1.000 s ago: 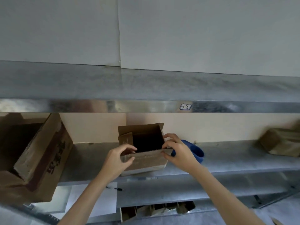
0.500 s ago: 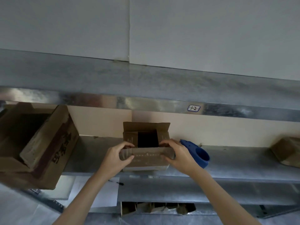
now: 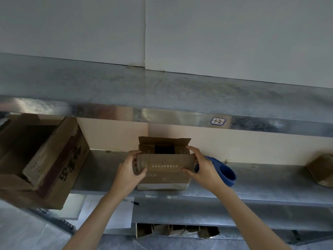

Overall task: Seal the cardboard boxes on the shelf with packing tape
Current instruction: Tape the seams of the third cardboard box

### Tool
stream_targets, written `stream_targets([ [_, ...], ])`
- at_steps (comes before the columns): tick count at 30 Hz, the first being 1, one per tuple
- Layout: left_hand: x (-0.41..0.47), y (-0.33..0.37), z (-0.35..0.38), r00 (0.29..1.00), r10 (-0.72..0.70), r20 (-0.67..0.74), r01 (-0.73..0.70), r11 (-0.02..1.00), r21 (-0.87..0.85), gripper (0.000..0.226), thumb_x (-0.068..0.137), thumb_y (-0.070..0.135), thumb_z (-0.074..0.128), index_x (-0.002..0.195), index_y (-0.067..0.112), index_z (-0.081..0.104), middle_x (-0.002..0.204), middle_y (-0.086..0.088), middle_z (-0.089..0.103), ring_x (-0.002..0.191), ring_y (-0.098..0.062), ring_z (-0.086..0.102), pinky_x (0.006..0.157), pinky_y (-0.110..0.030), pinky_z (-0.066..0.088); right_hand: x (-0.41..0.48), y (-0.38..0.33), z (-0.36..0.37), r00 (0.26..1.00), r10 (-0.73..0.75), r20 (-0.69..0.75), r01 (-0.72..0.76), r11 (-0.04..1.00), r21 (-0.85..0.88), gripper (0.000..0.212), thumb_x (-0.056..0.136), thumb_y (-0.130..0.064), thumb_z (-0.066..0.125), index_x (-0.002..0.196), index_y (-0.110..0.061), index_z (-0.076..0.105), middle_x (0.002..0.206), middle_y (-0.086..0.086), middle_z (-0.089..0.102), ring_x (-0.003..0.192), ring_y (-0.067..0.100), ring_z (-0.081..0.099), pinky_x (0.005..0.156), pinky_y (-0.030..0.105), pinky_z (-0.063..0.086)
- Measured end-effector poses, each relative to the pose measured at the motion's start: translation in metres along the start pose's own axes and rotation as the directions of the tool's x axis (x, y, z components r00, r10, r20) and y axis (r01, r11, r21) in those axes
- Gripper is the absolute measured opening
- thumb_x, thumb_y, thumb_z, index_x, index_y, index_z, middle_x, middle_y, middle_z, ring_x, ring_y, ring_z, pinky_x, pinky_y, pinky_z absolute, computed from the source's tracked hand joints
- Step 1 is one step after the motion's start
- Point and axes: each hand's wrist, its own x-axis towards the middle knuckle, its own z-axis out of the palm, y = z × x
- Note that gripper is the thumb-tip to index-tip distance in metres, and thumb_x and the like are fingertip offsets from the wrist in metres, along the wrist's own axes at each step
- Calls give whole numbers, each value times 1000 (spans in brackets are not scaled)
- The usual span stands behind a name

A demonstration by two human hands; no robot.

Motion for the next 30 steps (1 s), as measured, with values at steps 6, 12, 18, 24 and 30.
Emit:
stream_targets([
  [6,5,0,6,999,-1,-40,1,1000,-9,53,84,14,77,122,29,43,101,24,54,87,14,55,71,0,46,-1,5,-3,998,55,3,-55,997,60,75,87,-37,70,146,-37,24,103,-16,54,91,0,57,77,19,51],
  [12,9,-8,13,991,58,-124,-48,995,87,68,77,13,82,133,16,44,131,1,48,116,-6,46,99,-23,43,2,3,2,995,90,-51,-87,995,48,78,85,-30,74,146,-31,26,106,-10,55,90,5,58,81,31,56],
  [18,15,-9,9,997,71,-39,-67,993,93,103,75,13,85,154,19,20,158,5,21,138,1,18,114,-25,22,3,6,0,995,66,-73,-62,997,54,97,79,-30,80,150,-37,15,146,-8,33,115,8,50,85,31,55],
  [24,19,-12,7,996,88,-22,-87,994,65,100,74,11,85,152,25,24,147,12,32,134,4,27,110,-18,24,10,1,-2,999,43,-13,-42,997,65,93,80,-25,79,149,-39,19,147,-14,32,123,2,42,93,23,47],
  [30,14,-21,11,988,149,-43,-145,985,92,42,78,10,80,115,20,63,122,8,47,115,17,40,106,-26,42,10,5,4,998,41,55,-33,991,-126,43,91,-38,65,130,-28,52,134,-9,35,97,4,47,63,7,34],
])
